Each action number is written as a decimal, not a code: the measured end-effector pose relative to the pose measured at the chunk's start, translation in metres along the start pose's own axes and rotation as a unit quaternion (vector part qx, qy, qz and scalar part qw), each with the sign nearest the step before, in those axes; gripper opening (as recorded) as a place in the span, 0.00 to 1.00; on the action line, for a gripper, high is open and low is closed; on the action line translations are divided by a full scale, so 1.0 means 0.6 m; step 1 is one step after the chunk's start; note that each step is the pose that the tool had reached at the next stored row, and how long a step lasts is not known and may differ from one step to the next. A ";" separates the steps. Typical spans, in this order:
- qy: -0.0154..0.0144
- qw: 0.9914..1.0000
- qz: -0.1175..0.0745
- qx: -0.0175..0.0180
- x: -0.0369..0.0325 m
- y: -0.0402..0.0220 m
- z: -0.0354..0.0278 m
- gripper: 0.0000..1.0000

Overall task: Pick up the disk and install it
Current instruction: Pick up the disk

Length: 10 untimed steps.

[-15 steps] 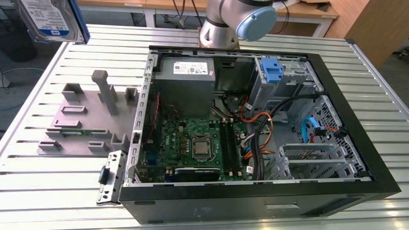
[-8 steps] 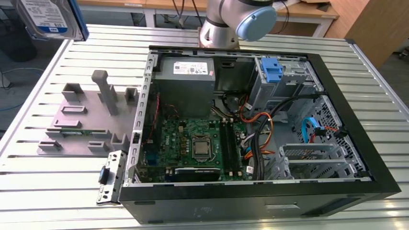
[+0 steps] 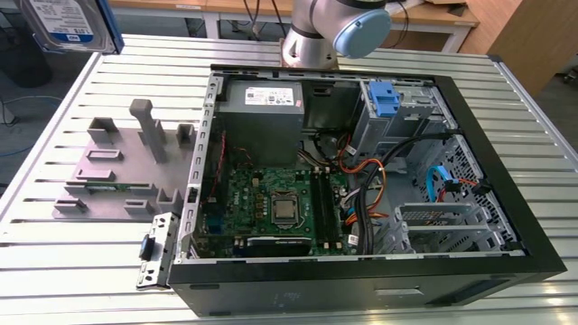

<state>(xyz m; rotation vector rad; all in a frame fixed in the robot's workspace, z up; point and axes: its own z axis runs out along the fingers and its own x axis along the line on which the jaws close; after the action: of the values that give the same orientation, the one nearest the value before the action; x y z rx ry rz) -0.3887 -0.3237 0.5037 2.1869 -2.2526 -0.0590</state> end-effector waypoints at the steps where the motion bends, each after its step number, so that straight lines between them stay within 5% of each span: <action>1: 0.000 1.000 0.000 0.000 0.000 0.000 -0.001 0.35; 10: 0.002 1.000 0.000 0.000 -0.001 0.000 -0.013 0.35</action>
<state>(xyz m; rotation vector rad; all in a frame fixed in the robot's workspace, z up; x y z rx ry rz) -0.3887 -0.3235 0.5117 2.1847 -2.2504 -0.0539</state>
